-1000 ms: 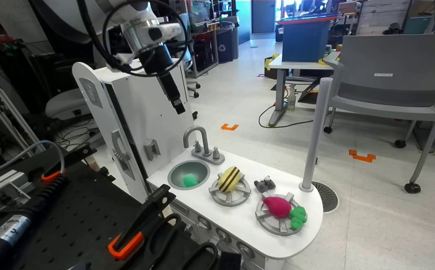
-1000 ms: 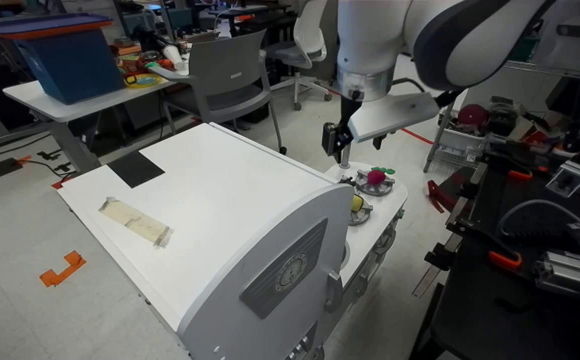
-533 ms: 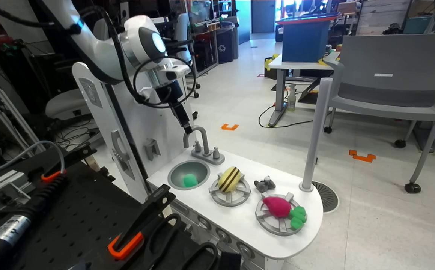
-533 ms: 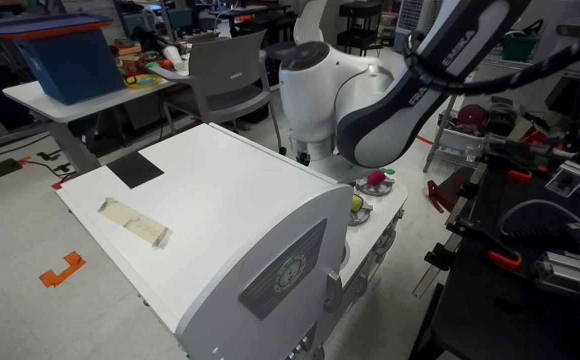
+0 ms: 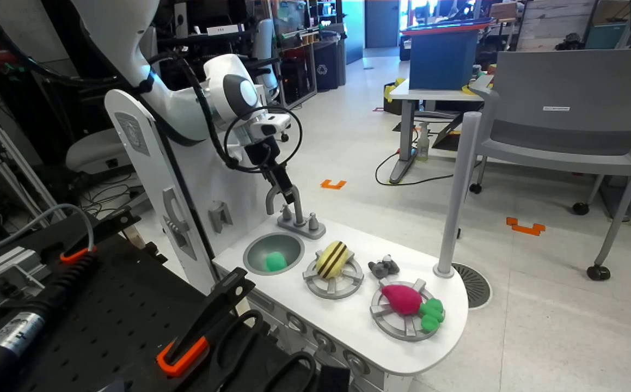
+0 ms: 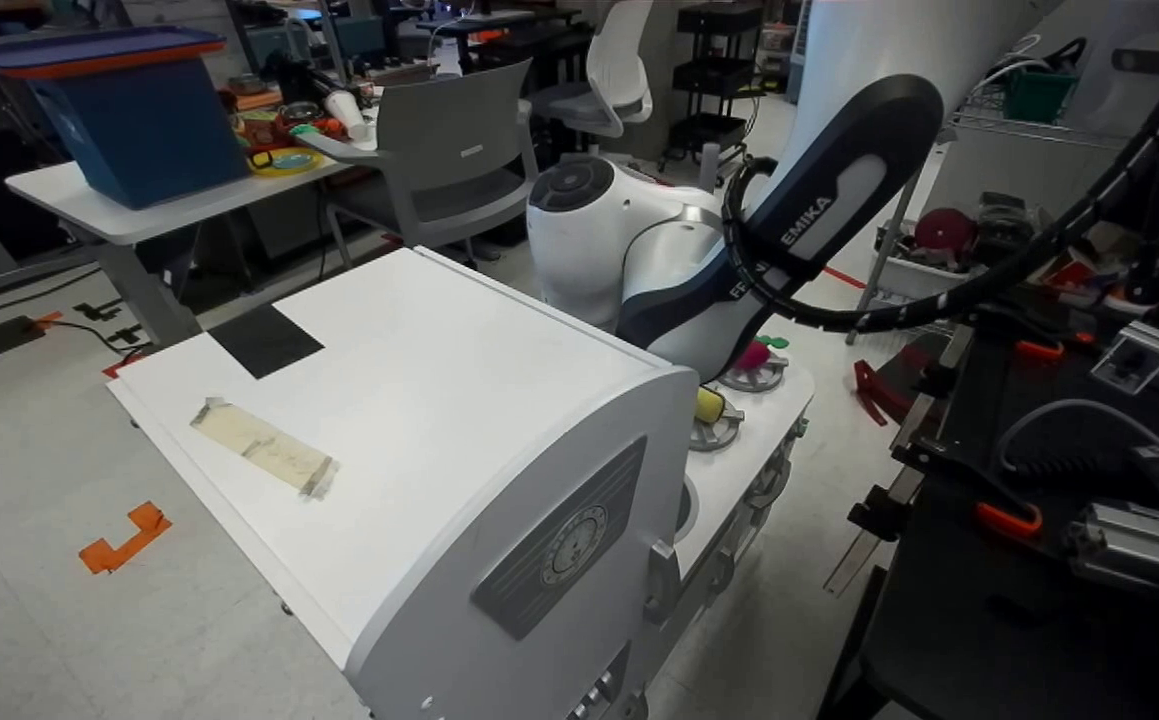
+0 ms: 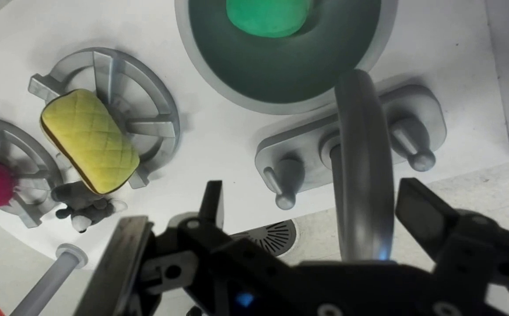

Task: Push the faucet of the sink to the right.

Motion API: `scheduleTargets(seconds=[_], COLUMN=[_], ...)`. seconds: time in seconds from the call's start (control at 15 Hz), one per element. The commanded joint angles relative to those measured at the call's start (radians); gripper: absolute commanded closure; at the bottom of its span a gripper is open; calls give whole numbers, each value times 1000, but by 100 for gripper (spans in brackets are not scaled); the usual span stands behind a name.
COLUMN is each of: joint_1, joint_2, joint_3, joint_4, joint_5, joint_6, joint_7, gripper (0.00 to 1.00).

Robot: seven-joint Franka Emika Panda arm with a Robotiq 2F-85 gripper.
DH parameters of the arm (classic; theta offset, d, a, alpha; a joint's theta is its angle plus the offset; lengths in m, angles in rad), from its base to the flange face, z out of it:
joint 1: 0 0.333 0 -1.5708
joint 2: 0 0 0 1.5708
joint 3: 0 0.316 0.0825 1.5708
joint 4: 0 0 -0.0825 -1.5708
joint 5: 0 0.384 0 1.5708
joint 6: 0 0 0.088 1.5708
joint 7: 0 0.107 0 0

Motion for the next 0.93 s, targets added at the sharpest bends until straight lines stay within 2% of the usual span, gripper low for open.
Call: scheduleTargets(seconds=[0.0, 0.27, 0.53, 0.87], joint_1=[35, 27, 17, 18], joint_2=[72, 70, 27, -25], joint_3=[-11, -4, -1, -51], joint_4=[109, 75, -16, -92], joint_5=[76, 112, 154, 164], joint_6=[-20, -21, -25, 12], joint_7=[-50, -83, -131, -123], gripper=[0, 0, 0, 0])
